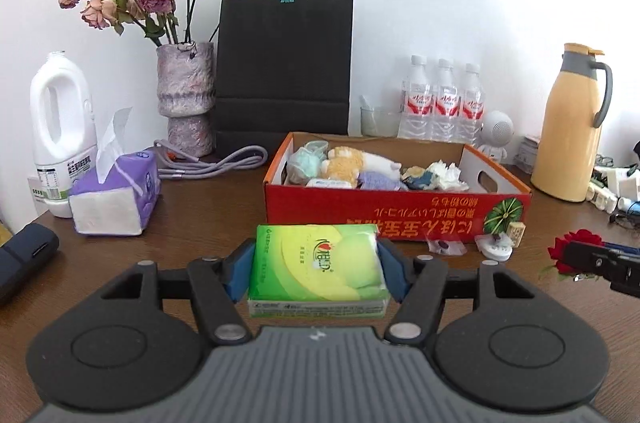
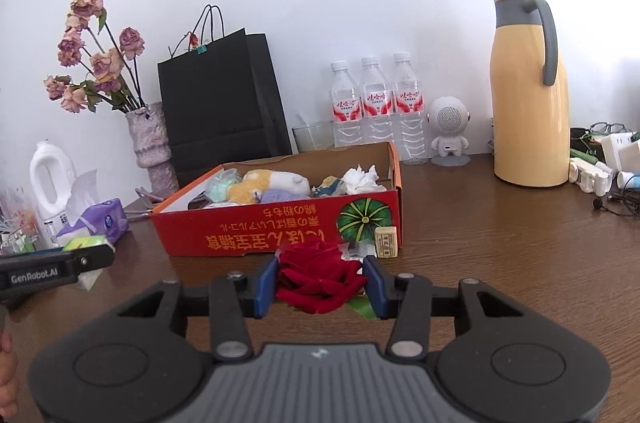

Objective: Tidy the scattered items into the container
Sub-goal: 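Carry the tissue pack and rose into the box and open both tools, then withdraw both tools from the box toward the remaining small items, then grasp a small clear packet with the left tool while the right tool grasps a clear wrapper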

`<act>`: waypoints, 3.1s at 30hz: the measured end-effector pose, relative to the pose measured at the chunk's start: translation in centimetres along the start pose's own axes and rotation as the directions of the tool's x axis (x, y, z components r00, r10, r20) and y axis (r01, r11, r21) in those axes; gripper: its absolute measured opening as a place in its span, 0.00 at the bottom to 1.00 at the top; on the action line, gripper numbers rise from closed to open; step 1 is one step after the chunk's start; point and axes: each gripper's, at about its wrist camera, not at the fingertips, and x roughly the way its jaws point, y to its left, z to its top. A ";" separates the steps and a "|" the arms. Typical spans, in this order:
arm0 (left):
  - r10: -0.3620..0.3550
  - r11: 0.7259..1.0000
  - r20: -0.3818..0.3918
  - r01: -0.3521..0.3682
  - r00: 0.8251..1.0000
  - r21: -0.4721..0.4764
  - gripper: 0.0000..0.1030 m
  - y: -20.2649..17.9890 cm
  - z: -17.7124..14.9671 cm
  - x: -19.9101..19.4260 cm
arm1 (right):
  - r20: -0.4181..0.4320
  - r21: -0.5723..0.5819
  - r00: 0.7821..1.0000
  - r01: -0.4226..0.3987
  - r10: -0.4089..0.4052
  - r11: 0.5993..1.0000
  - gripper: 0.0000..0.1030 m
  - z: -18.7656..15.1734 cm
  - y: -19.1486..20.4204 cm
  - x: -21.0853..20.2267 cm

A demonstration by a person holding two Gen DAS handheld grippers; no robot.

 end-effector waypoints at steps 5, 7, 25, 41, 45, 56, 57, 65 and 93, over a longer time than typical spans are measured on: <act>-0.085 0.996 0.040 0.083 0.996 0.044 0.63 -1.1 5.4 4.6 | 0.004 -0.020 0.999 0.040 -0.040 0.999 0.44 5.8 -0.1 3.0; -0.112 0.991 0.018 0.110 0.994 0.072 0.64 -1.3 8.4 7.4 | -0.033 -0.050 0.995 0.087 -0.089 0.995 0.44 9.0 -0.4 5.6; -0.105 0.958 -0.447 0.211 0.889 0.195 0.77 -6.4 9.8 26.1 | -0.552 -0.286 0.795 0.104 -0.252 0.953 0.64 12.6 -0.6 28.0; -0.101 0.991 -0.559 0.134 0.823 0.018 0.93 -1.5 9.5 23.7 | -0.704 0.037 0.710 0.077 -0.028 0.996 0.89 12.2 -1.2 25.7; -0.115 0.991 -0.569 0.135 0.814 -0.006 0.93 -1.0 8.5 23.4 | -0.709 0.016 0.703 0.093 -0.054 0.996 0.90 11.7 -0.5 25.1; -0.095 0.994 -0.469 0.111 0.878 0.006 0.95 -1.2 12.0 20.2 | -0.645 0.016 0.762 0.086 -0.056 0.996 0.90 14.4 -0.3 22.4; -0.091 0.994 -0.461 0.108 0.883 0.011 0.95 -1.5 12.4 19.8 | -0.631 0.018 0.774 0.075 -0.047 0.997 0.90 14.8 -0.3 21.8; -0.050 0.998 -0.115 0.053 0.992 0.022 0.99 -2.4 13.1 11.5 | -0.326 -0.070 0.945 -0.002 -0.021 0.998 0.90 16.2 0.5 14.0; -0.108 0.994 -0.169 0.109 0.980 0.000 0.75 -3.3 -0.2 10.4 | -0.249 -0.116 0.959 0.112 -0.138 0.987 0.28 2.3 -0.6 15.7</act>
